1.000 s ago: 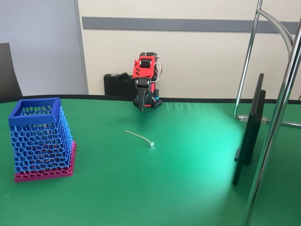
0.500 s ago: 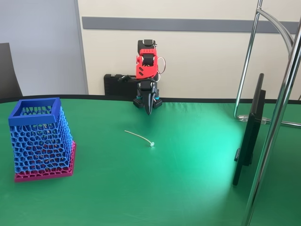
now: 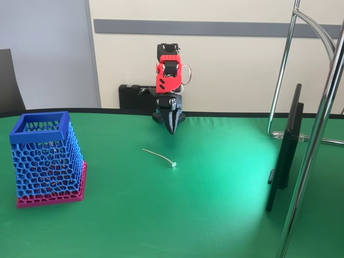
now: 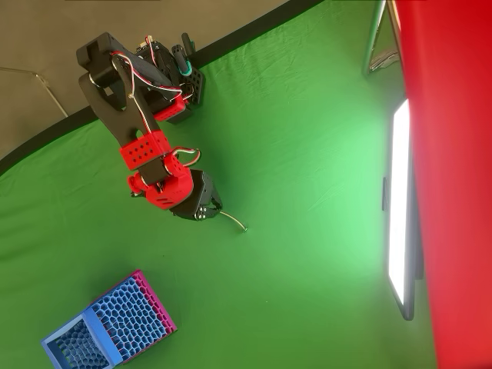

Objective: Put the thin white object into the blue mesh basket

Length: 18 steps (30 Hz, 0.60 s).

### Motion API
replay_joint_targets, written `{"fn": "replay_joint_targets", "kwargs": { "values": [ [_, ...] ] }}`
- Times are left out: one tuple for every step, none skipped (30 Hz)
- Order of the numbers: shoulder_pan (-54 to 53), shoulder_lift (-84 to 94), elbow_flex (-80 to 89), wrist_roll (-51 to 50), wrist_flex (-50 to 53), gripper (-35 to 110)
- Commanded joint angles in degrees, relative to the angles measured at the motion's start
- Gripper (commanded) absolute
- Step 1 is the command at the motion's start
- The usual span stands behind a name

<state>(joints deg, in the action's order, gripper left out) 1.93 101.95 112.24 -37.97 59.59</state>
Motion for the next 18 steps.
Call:
{"fn": "replay_joint_targets", "kwargs": {
  "values": [
    [0.3,-3.3,-6.0,-3.4,2.1,1],
    [0.5,-5.0,-7.6,-4.3,3.0,1],
    [0.8,-6.8,-8.9,-4.9,3.4,1],
    [1.0,-8.2,-9.9,-5.4,3.6,1],
    [1.2,-9.4,-10.7,-5.9,3.6,1],
    [1.6,-10.5,-11.5,-6.2,3.6,1],
    [1.8,-11.7,-12.3,-6.6,3.6,1],
    [2.0,-12.7,-12.9,-7.1,3.6,1],
    [2.3,-13.6,-13.5,-7.6,3.6,1],
    [2.5,-14.6,-14.2,-8.2,3.6,1],
    [2.7,-15.6,-14.9,-8.7,3.6,1],
    [3.1,-16.4,-15.5,-9.1,3.6,2],
    [3.3,-17.1,-16.0,-9.5,3.6,3],
    [3.6,-17.8,-16.4,-9.8,3.6,4],
    [3.9,-18.3,-16.9,-10.2,3.6,5],
    [4.0,-18.7,-17.2,-10.7,3.6,6],
    [4.2,-19.2,-17.7,-11.2,3.6,7],
    [4.3,-19.8,-18.0,-11.7,3.6,8]
  ]
}}
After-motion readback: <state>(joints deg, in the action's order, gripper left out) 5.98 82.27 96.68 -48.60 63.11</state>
